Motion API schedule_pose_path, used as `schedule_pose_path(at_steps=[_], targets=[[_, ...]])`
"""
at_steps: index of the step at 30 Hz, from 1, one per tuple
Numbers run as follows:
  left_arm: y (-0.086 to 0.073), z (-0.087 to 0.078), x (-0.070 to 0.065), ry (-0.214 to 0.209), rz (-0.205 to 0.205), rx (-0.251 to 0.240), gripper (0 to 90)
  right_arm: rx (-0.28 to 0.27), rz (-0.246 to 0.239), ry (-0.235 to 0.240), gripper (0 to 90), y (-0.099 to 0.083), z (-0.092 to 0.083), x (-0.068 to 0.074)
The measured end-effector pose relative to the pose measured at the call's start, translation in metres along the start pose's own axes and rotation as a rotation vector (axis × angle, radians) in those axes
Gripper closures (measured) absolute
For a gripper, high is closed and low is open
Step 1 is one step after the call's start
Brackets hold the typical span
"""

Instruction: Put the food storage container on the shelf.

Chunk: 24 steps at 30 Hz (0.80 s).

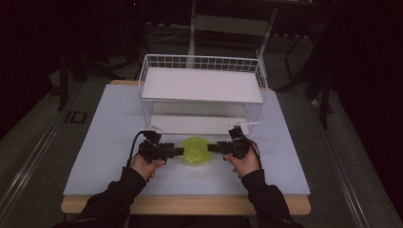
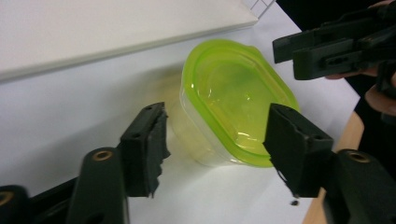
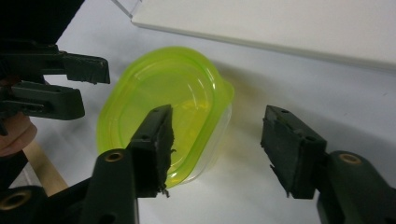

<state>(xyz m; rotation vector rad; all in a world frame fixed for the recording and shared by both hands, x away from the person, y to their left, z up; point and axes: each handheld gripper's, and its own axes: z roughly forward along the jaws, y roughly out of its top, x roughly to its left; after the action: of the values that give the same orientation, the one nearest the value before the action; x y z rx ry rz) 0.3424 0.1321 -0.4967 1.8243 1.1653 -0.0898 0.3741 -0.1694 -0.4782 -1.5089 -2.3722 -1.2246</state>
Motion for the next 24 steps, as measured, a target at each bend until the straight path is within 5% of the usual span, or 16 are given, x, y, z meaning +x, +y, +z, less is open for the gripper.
schedule_pose_path(at_steps=[9,14,18,24], targets=[[-0.004,0.010,0.006,-0.055,-0.078,0.041,50.4,0.051,0.012,-0.007,63.5,-0.004,0.011,0.002],[-0.004,0.012,0.007,-0.101,-0.087,0.050,66.8,0.052,-0.003,-0.008,74.4,-0.005,0.012,0.008],[-0.004,0.008,0.005,-0.084,-0.088,0.036,71.4,0.044,-0.011,-0.020,77.3,-0.006,0.012,0.013],[-0.006,0.003,-0.005,-0.001,-0.076,0.054,75.0,0.021,-0.032,-0.014,79.2,-0.007,0.010,0.022]])
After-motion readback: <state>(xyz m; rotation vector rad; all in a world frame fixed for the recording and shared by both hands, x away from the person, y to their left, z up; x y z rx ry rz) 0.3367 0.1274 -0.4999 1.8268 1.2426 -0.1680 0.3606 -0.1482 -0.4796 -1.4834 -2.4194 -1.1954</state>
